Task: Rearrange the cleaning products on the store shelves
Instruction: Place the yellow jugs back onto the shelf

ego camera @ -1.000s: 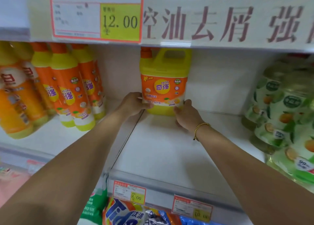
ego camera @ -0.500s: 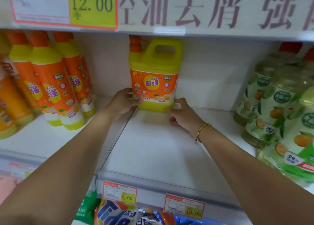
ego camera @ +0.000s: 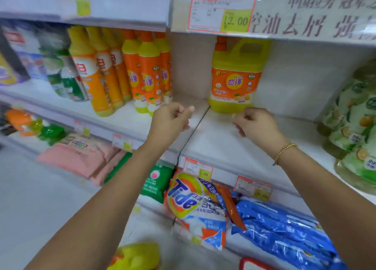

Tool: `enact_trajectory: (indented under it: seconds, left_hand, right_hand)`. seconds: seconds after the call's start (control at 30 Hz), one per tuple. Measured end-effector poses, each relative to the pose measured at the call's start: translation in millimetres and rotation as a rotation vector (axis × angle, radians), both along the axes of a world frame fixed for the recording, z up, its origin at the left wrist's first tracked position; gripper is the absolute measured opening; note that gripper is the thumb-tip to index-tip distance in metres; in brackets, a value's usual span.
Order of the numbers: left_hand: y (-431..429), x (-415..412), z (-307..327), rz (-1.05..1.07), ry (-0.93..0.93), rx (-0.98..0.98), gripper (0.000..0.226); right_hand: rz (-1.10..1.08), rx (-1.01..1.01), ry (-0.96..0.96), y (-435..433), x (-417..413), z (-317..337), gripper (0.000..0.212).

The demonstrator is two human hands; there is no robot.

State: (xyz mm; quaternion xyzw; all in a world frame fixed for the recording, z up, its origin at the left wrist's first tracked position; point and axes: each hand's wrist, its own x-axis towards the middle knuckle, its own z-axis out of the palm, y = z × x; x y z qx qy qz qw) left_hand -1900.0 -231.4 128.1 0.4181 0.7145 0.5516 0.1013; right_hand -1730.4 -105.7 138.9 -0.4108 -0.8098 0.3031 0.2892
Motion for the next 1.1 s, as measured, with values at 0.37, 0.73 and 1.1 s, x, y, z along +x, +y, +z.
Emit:
enact_trajectory:
  seconds: [0.37,0.73,1.1]
  left_hand:
    - [-287,4,-166,0.176,-0.003,-0.795,0.049]
    - [-321,8,-241,0.007,-0.319,-0.788,0.016]
    - [-288,20,-125,-0.175,-0.417,-0.291,0.078]
  right_hand:
    - [0.689,-0.34,-0.288,-206,-16,-171,0.016]
    - [0.636,-0.392,-0.664,-271,-36,-254,0.049]
    - [0.583,-0.29,-0.176,-227,-17,-32,0.021]
